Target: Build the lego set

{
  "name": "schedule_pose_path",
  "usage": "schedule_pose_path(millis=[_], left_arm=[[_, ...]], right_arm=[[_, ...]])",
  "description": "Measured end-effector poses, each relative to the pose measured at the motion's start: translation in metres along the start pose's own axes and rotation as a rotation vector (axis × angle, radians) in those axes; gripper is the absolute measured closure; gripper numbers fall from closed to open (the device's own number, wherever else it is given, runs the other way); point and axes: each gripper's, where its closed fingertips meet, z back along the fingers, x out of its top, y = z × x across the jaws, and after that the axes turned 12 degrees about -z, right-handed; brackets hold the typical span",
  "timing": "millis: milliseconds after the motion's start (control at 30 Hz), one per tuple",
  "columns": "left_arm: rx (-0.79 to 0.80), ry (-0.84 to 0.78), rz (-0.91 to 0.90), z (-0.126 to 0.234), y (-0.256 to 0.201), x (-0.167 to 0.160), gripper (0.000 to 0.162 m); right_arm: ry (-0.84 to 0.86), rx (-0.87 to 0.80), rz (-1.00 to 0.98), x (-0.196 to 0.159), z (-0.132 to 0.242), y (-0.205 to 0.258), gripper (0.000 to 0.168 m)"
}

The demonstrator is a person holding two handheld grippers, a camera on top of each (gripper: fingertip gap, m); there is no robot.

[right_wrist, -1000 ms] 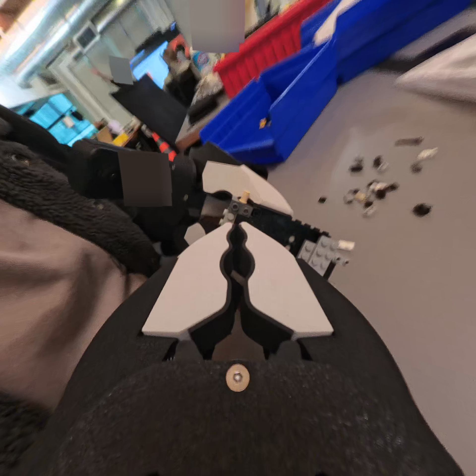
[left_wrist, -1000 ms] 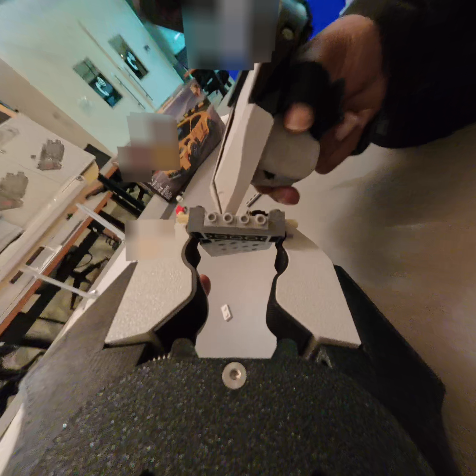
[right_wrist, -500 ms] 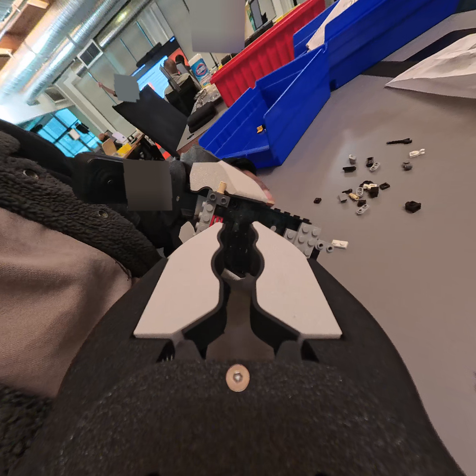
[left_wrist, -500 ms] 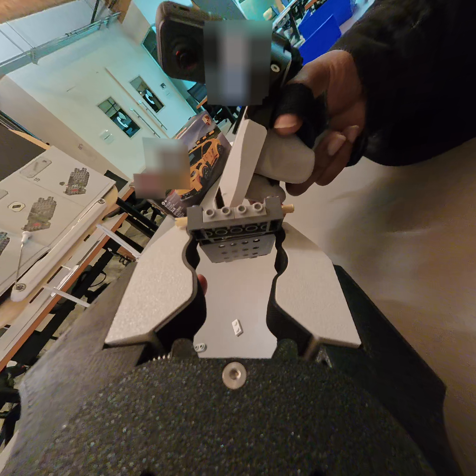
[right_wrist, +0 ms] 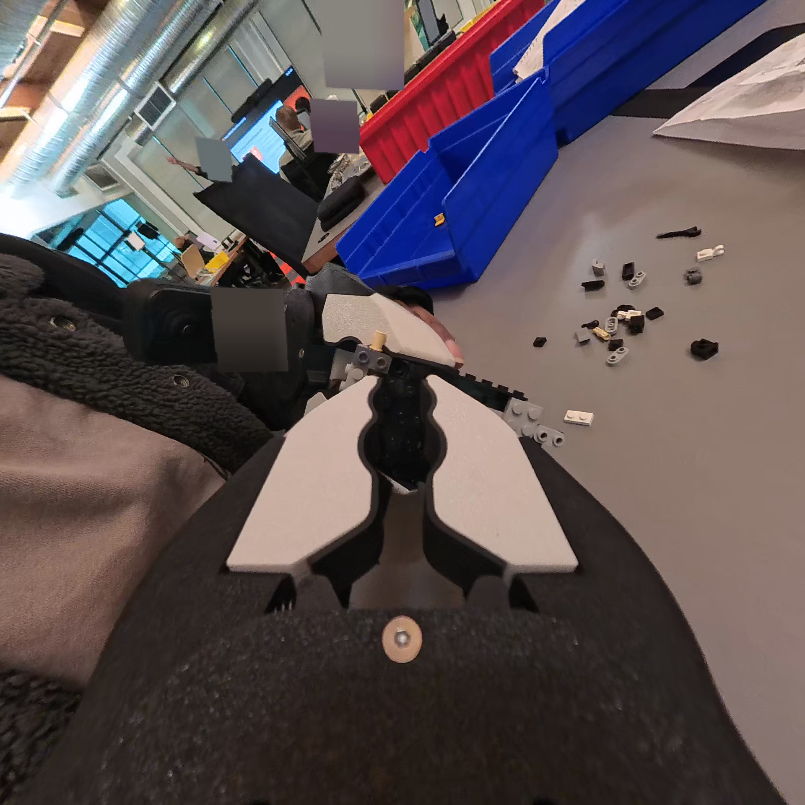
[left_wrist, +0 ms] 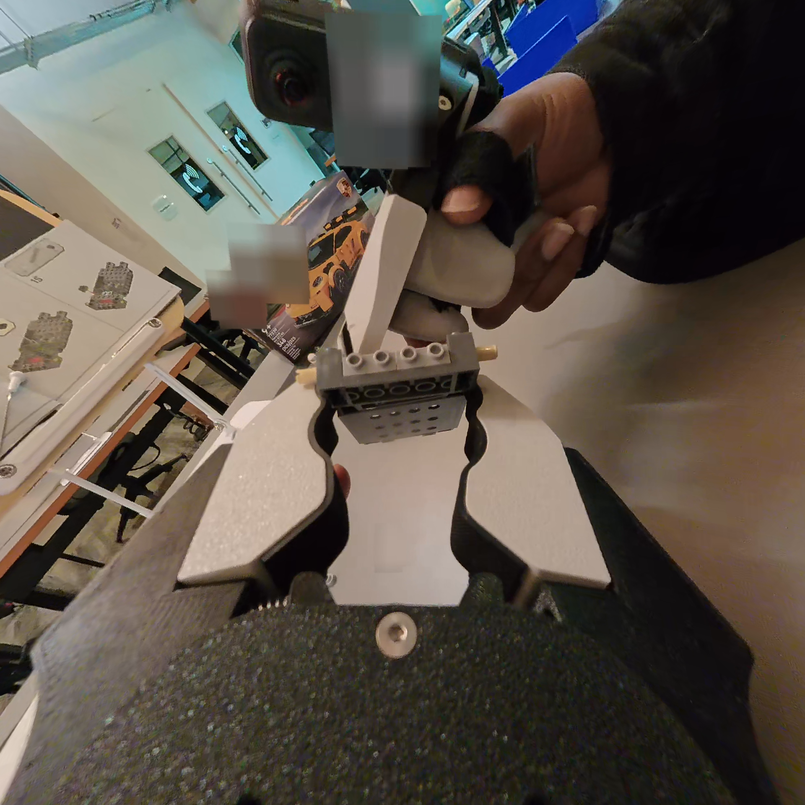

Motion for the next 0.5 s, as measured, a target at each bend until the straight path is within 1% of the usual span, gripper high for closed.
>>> schedule_pose_path(millis=[133, 267, 400, 467, 500], left_arm=[[-0.015, 0.012, 0.034, -0.001, -0.001, -0.002, 0.104], [-0.04, 0.01, 0.091, -0.002, -0.003, -0.003, 0.104], [-0.061, 0.017, 0.165, -0.004, -0.003, -0.007, 0.104], [-0.078, 0.01, 0.211, -0.005, -0.003, -0.008, 0.104], [-0.082, -0.03, 0.236, -0.004, -0.003, -0.002, 0.105]], right_arm=[[0.011, -0.052, 0.076, -0.001, 0.0, -0.002, 0.153], [0.004, -0.065, 0.106, -0.001, 0.001, -0.005, 0.152], [-0.018, -0.124, 0.204, 0.001, -0.001, -0.007, 0.159], [-0.044, -0.175, 0.242, 0.005, -0.001, -0.009, 0.162], [-0.078, -0.268, 0.266, 0.012, 0.003, -0.021, 0.165]])
